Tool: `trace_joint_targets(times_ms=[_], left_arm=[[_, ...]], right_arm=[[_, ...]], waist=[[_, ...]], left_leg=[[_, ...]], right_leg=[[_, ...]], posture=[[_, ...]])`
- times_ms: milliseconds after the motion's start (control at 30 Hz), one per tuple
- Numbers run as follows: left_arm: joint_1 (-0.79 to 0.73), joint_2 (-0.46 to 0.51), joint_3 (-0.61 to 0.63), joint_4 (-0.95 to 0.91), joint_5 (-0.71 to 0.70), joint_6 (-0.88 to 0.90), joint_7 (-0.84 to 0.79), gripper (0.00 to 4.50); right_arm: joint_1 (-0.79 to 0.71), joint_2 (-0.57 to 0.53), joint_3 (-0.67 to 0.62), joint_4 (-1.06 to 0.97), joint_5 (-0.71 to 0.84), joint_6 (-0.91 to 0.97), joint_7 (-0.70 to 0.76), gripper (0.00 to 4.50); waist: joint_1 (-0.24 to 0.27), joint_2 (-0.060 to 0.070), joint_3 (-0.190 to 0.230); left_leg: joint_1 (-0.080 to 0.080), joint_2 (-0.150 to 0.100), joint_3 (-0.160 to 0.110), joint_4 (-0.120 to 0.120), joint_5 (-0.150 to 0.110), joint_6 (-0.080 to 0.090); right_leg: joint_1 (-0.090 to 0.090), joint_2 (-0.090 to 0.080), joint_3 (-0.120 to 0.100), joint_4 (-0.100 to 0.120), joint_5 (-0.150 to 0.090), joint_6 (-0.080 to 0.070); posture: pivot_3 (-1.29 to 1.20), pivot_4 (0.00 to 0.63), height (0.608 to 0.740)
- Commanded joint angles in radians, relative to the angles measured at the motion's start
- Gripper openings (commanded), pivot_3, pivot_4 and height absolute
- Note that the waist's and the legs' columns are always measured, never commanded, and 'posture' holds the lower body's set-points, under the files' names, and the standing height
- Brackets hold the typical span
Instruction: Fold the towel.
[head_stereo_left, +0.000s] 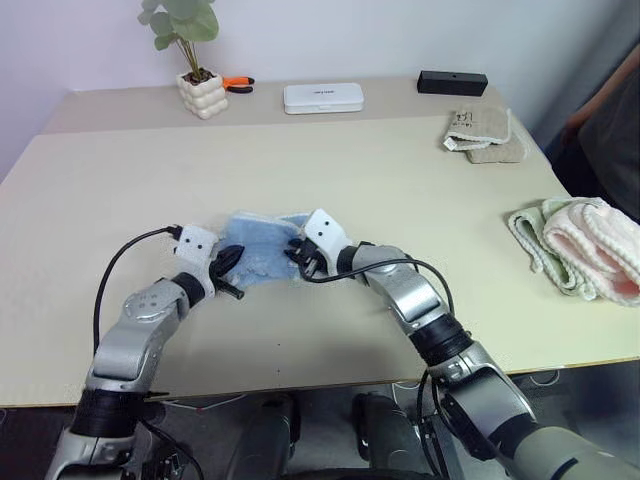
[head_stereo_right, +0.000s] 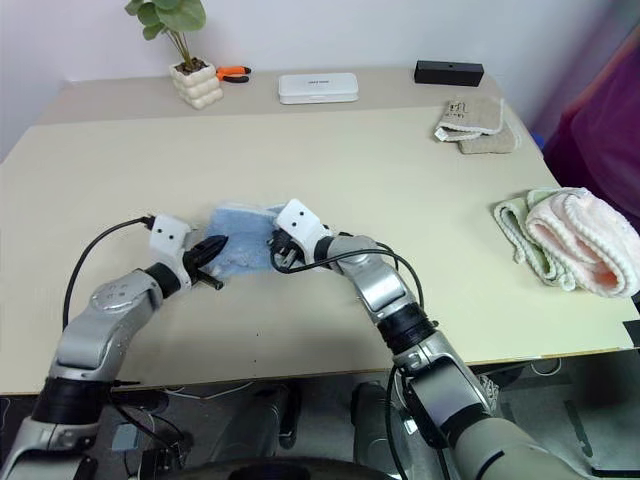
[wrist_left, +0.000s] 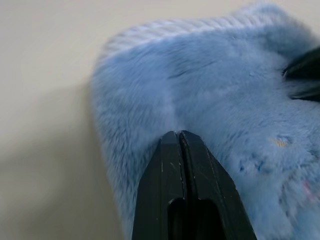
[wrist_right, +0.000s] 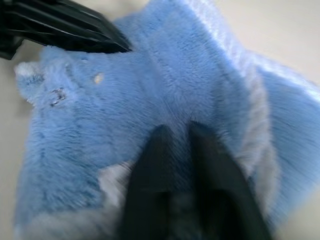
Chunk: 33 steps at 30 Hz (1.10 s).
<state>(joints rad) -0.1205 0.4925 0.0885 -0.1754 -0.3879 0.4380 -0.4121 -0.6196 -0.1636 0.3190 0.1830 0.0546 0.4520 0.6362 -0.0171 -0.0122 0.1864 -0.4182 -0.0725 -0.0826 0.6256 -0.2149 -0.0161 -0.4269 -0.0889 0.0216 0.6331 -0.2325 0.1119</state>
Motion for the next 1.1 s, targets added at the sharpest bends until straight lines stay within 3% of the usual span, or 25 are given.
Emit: trace_joint_targets(times_ms=[33, 100, 167, 333, 633, 733, 967, 1100], left_arm=[[0.047, -0.001, 0.158, -0.110, -0.079, -0.039, -0.004, 0.00], [0.095, 0.016, 0.219, -0.144, -0.096, -0.048, -0.022, 0.00], [0.160, 0.046, 0.273, -0.176, -0.101, -0.063, -0.061, 0.00], [0.224, 0.077, 0.312, -0.233, -0.131, -0.051, -0.114, 0.00], [0.217, 0.058, 0.271, -0.276, -0.132, -0.019, -0.095, 0.00], [0.216, 0.056, 0.266, -0.283, -0.131, -0.013, -0.093, 0.00], [0.211, 0.053, 0.255, -0.290, -0.135, -0.008, -0.086, 0.00], [0.196, 0.051, 0.229, -0.287, -0.127, -0.009, -0.082, 0.00]], right_arm=[[0.010, -0.022, -0.120, -0.150, 0.091, 0.129, -0.007, 2.86], [0.019, -0.027, -0.173, -0.204, 0.141, 0.236, -0.021, 3.92], [0.028, -0.015, -0.235, -0.244, 0.204, 0.370, -0.046, 4.42], [0.003, 0.057, -0.321, -0.193, 0.272, 0.540, -0.138, 4.42], [-0.060, 0.157, -0.304, -0.046, 0.287, 0.530, -0.195, 4.42], [-0.083, 0.183, -0.318, -0.027, 0.302, 0.522, -0.205, 3.61], [-0.089, 0.196, -0.354, -0.061, 0.348, 0.535, -0.220, 0.04], [-0.134, 0.186, -0.483, -0.088, 0.401, 0.490, -0.285, 0.04]], waist=[[0.001, 0.000, 0.000], [0.001, 0.000, 0.000], [-0.004, 0.000, 0.000], [0.003, 0.000, 0.000], [-0.002, 0.000, 0.000], [-0.005, 0.000, 0.000], [-0.002, 0.000, 0.000], [-0.001, 0.000, 0.000]], left_leg=[[0.000, 0.000, 0.000, 0.000, 0.000, 0.000], [0.000, 0.000, -0.001, 0.000, 0.000, 0.000], [0.000, 0.001, 0.000, 0.000, 0.000, 0.000], [0.000, 0.001, 0.000, -0.002, 0.000, 0.000], [0.000, 0.001, 0.000, -0.002, 0.000, 0.000], [0.001, 0.001, 0.000, -0.002, 0.000, 0.000], [0.000, 0.001, 0.000, -0.003, 0.000, 0.000], [0.000, 0.001, 0.000, -0.003, 0.000, 0.000]], right_leg=[[0.000, 0.000, 0.000, 0.000, 0.000, 0.000], [0.000, 0.000, 0.000, 0.000, 0.000, 0.000], [0.000, 0.000, 0.000, 0.000, 0.000, 0.000], [0.000, 0.000, 0.000, -0.001, -0.002, -0.004], [0.000, 0.000, 0.000, -0.002, 0.000, -0.002], [0.000, 0.001, 0.000, -0.001, 0.000, -0.002], [0.000, 0.001, 0.000, -0.001, 0.000, -0.002], [0.000, 0.001, 0.000, -0.001, 0.000, -0.002]], posture=[[0.00, 0.150, 0.731], [0.00, 0.150, 0.731], [0.00, 0.150, 0.731], [0.00, 0.150, 0.731], [0.00, 0.150, 0.731], [0.00, 0.150, 0.731], [0.00, 0.150, 0.731], [0.00, 0.150, 0.731]])
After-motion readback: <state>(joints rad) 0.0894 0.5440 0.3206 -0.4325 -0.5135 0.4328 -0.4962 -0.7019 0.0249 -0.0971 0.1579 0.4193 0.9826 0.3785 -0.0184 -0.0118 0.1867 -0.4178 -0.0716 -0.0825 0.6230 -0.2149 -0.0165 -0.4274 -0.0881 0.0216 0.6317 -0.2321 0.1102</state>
